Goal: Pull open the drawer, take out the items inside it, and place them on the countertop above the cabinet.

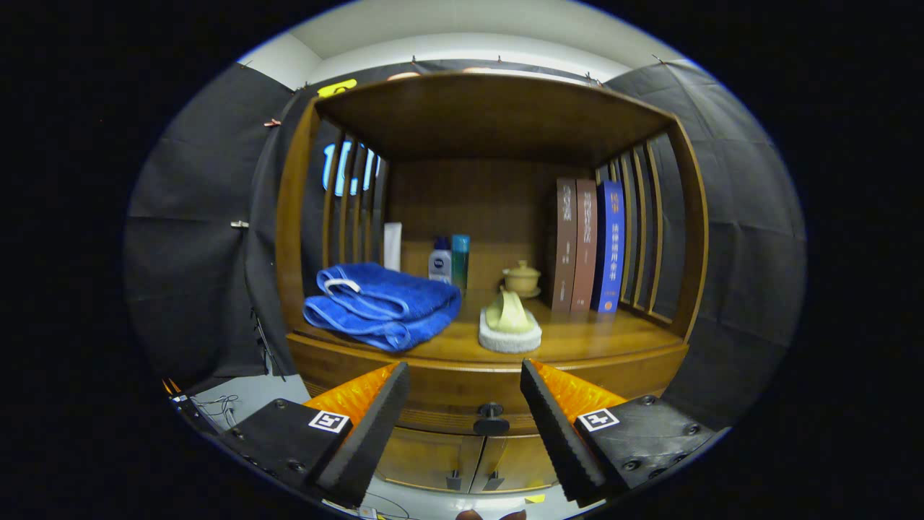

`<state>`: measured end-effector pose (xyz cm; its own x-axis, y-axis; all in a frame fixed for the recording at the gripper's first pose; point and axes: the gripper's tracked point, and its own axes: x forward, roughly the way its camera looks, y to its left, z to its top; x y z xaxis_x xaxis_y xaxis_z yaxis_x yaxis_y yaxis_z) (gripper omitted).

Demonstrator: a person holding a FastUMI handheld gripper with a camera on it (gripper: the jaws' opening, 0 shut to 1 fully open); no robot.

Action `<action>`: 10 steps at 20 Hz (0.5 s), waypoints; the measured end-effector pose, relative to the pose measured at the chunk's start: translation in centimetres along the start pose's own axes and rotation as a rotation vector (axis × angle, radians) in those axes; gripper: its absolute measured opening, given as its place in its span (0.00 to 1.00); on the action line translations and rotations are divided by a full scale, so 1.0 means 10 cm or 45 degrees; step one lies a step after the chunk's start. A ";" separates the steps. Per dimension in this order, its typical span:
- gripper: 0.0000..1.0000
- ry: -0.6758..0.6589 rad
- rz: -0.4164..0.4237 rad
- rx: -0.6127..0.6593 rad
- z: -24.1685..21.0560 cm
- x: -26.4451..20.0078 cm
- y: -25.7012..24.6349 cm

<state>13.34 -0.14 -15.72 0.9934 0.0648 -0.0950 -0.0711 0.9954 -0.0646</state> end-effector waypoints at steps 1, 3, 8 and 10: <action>0.99 -0.029 0.007 -0.012 0.15 -0.10 0.02; 0.99 -0.073 0.017 -0.025 0.40 -0.33 0.07; 0.98 -0.109 0.047 -0.006 0.79 -0.80 0.13; 0.99 -0.120 0.056 0.033 0.92 -0.95 0.13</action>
<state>4.62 1.19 -5.72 0.9936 0.1133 -0.0033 -0.1134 0.9929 -0.0365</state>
